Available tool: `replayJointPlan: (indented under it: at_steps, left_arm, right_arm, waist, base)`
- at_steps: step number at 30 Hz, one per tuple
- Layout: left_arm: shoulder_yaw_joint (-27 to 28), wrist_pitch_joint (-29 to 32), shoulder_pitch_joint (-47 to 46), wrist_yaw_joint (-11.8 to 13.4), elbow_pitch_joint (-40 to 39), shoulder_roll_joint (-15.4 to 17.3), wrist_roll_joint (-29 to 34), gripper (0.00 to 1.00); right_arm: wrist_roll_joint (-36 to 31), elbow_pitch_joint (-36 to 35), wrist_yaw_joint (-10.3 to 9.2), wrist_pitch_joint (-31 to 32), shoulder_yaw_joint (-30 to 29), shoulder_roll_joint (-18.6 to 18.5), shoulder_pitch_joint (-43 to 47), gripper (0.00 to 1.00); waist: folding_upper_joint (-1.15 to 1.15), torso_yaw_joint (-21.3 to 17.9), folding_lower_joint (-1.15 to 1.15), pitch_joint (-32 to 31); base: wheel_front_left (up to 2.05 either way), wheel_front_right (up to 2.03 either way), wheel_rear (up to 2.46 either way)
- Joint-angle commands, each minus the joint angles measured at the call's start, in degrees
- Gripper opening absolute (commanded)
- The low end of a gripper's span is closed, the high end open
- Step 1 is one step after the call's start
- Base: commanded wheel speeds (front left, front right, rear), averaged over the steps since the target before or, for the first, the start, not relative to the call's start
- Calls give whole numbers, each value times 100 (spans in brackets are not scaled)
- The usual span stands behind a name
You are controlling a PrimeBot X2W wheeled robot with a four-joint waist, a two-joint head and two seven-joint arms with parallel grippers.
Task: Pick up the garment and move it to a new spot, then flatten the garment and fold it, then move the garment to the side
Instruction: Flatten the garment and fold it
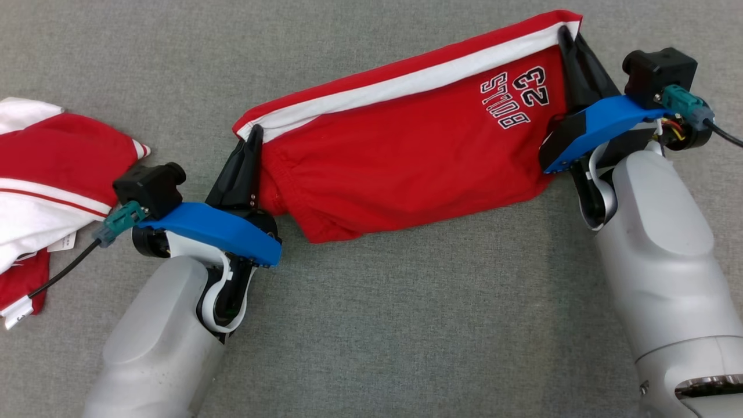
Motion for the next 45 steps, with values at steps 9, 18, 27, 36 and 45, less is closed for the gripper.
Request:
replayJointPlan:
  at_steps: [9,18,27,36,45]
  left_arm:
    - [53,-26,-83,16,-95,-45,121,100]
    - [589,-25,435,16,-230,-93,704,100]
    - [993,-22,923,16,-204,-307,1054,100]
    - [1118,-22,1193,16,-110,-294,1334,100]
    - [1342,-22,1836,16,1,-427,1726,100]
  right_arm:
    - [-236,78,1,-18,-282,-34,-220,100]
    - [-278,257,1,-18,-388,-32,241,100]
    - [-537,1538,1,610,-791,-26,469,53]
    - [-406,2161,-5,487,-1266,-36,606,0]
    - [934,1898,0,-20,-544,-36,1144,0]
  waist:
    - [-2,75,-1,155]
    - [-2,6,-1,-26]
    - [-2,-10,-1,-315]
    - [-2,-61,-1,-689]
    - [-2,-331,-1,-1454]
  base:
    - [0,0,0]
    - [0,0,0]
    - [0,0,0]
    - [0,0,0]
    - [0,0,0]
